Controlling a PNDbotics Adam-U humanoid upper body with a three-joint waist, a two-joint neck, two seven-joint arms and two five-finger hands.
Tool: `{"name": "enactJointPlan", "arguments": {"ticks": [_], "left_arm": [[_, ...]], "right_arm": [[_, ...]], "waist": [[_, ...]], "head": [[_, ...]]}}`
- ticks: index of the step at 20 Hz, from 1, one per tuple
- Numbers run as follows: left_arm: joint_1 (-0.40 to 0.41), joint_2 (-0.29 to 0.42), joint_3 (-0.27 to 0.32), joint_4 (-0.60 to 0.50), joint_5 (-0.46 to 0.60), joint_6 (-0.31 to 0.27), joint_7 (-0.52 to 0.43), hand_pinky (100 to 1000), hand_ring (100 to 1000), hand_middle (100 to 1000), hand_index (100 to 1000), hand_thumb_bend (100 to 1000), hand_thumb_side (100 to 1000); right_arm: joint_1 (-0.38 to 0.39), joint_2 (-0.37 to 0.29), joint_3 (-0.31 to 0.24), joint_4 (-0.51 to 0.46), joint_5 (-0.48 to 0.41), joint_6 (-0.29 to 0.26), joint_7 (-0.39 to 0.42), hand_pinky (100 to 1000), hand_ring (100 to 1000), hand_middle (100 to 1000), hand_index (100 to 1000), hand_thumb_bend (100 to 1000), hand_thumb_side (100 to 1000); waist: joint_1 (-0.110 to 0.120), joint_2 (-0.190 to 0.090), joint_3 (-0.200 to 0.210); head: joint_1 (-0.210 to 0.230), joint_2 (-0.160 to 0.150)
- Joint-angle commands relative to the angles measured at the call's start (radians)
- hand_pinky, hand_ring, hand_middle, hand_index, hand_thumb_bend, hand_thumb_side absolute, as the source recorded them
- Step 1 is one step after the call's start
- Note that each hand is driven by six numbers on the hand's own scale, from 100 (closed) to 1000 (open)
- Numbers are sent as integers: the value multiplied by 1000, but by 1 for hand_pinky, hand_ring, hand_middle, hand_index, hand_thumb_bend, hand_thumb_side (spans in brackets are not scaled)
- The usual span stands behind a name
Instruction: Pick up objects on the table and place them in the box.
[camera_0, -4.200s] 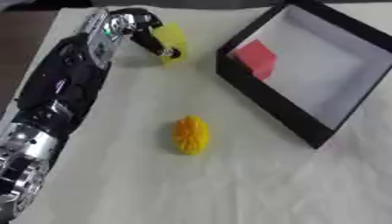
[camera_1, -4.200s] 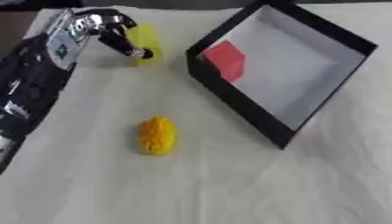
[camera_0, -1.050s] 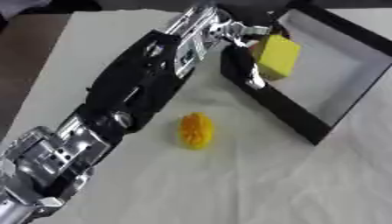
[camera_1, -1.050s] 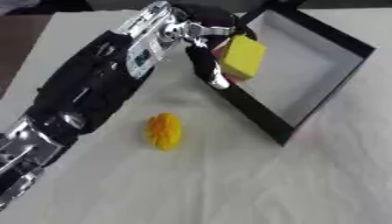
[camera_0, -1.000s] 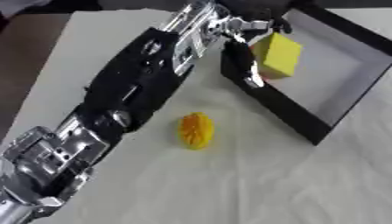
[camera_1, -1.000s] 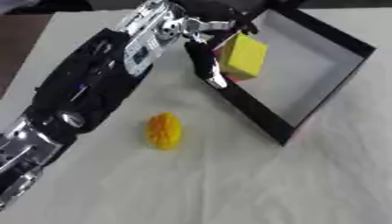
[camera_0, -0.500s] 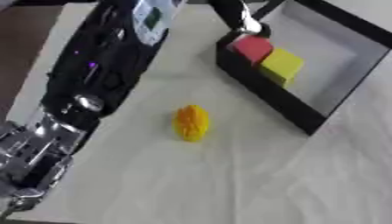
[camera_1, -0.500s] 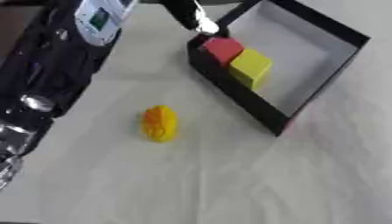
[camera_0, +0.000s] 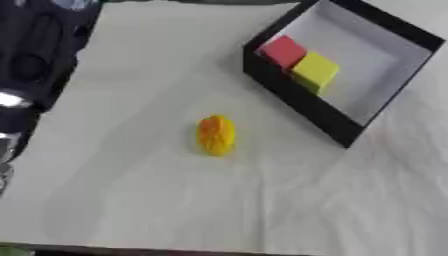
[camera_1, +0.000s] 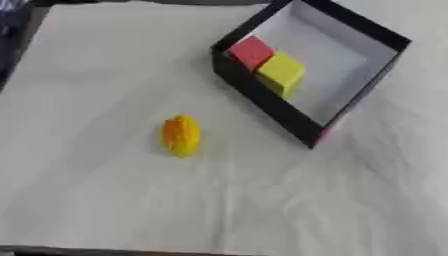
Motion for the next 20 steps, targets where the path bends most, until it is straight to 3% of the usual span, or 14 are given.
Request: {"name": "enactJointPlan", "arguments": {"ticks": [1, 8, 13, 20], "left_arm": [[35, 103, -37, -91, 52, 30, 15, 819, 798, 810, 899, 452, 438], [211, 284, -107, -272, 164, 84, -21, 816, 794, 810, 894, 457, 577], [309, 405, -112, -394, 239, 140, -95, 808, 785, 811, 890, 471, 629], [380, 470, -106, -442, 347, 215, -203, 807, 769, 817, 903, 479, 687]], "right_arm": [[3, -28, -10, -17, 15, -1, 1, 971, 882, 841, 891, 100, 558], [14, -15, -12, -17, 34, -6, -2, 971, 882, 841, 892, 100, 556], [15, -7, -8, -17, 40, -8, 0, 971, 883, 841, 891, 100, 554], [15, 4, -5, -17, 48, -11, 3, 972, 883, 842, 891, 100, 553]], "waist": [[-5, -39, 4], [-13, -34, 5], [-19, -32, -1], [-27, -26, -4]], "head": [[-13, 2], [-39, 3], [-45, -2], [-52, -6]]}}
